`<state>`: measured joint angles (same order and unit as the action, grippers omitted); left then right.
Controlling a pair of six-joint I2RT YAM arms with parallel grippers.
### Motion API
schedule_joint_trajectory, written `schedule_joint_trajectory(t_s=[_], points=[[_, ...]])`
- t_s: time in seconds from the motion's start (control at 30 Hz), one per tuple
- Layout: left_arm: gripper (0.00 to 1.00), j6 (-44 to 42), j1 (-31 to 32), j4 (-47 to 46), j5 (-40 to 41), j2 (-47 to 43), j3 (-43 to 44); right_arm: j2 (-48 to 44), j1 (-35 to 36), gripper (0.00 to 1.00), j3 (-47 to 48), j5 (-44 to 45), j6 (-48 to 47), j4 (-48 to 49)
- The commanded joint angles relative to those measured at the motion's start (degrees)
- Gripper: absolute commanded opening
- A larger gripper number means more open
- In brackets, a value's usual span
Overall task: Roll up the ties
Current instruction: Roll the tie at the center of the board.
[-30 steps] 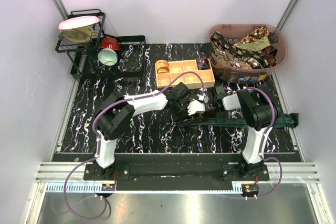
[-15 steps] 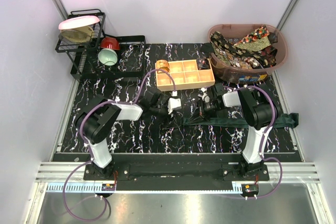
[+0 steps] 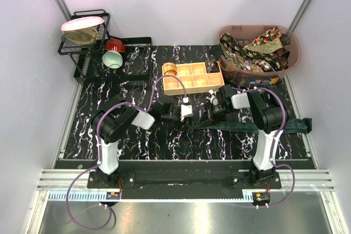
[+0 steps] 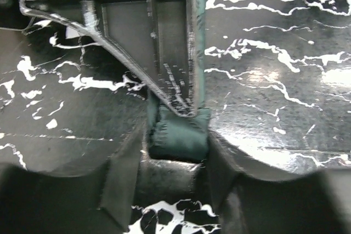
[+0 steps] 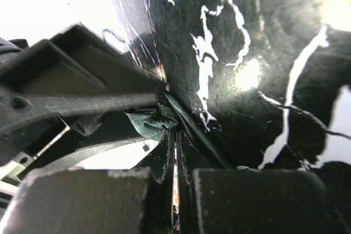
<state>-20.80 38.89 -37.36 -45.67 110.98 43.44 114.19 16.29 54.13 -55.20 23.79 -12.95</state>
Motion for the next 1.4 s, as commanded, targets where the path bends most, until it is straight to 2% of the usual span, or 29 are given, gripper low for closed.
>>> schedule_joint_trajectory(t_s=[0.0, 0.07, 0.1, 0.13, 0.2, 0.33, 0.5, 0.7, 1.0, 1.17, 1.2, 1.23, 1.27, 1.3, 1.37], points=[[0.42, -1.78, 0.74, 1.14, 0.58, 1.35, -0.29, 3.67, -0.47, 0.00, -0.69, 9.23, -0.50, -2.96], [0.38, -3.71, 0.83, 7.28, 1.28, 0.73, 1.37, 3.67, -0.39, 0.00, -0.69, 7.92, -0.59, -2.70], [0.33, -4.59, 0.83, 10.18, 2.85, -0.14, 2.17, 3.50, -0.47, 0.02, -0.52, 6.70, -0.76, -2.69], [0.31, -5.73, 1.09, 16.91, 3.82, -0.50, 3.22, 3.06, -0.47, 0.06, -0.60, 6.34, -0.68, -2.61], [0.28, -8.90, 1.71, 24.32, 7.41, -1.46, 6.99, 0.61, -0.91, 0.17, -0.69, 5.02, -0.85, -2.61], [0.23, -13.12, 3.29, 41.80, 13.75, -1.47, 12.71, -3.53, -3.28, 0.29, -0.78, 2.30, -1.64, -3.22], [0.23, -14.27, 5.31, 52.38, 19.91, -0.50, 18.07, -6.79, -5.13, 0.39, -1.74, -0.52, -2.52, -4.01], [0.23, -13.22, 8.56, 60.81, 25.80, 2.83, 25.11, -6.97, -4.87, 0.45, -4.47, -4.12, 2.30, 4.94], [0.24, -12.34, 9.97, 66.02, 29.06, 5.57, 29.86, -5.21, -2.76, 0.41, -5.96, -5.62, 10.30, 18.39], [0.24, -10.32, 10.32, 67.07, 30.29, 5.30, 30.39, -4.42, -1.62, 0.37, -6.14, -5.97, 10.57, 18.40], [0.24, -10.14, 10.41, 67.68, 30.38, 5.39, 30.56, -4.16, -1.44, 0.33, -6.14, -5.89, 10.49, 18.49], [0.24, -9.44, 10.41, 67.77, 30.64, 5.39, 30.65, -3.72, -1.44, 0.16, -6.14, -5.80, 10.49, 18.23], [0.24, -9.18, 10.41, 67.95, 30.90, 5.48, 30.74, -3.45, -1.44, 0.06, -6.14, -5.54, 10.57, 18.05], [0.24, -8.56, 10.41, 68.47, 30.99, 5.48, 30.83, -3.28, -1.35, 0.00, -5.88, -5.36, 9.79, 17.00], [0.24, -8.03, 10.32, 68.65, 31.08, 5.21, 30.74, -3.01, -1.44, 0.00, -5.61, -5.18, 8.65, 15.68]])
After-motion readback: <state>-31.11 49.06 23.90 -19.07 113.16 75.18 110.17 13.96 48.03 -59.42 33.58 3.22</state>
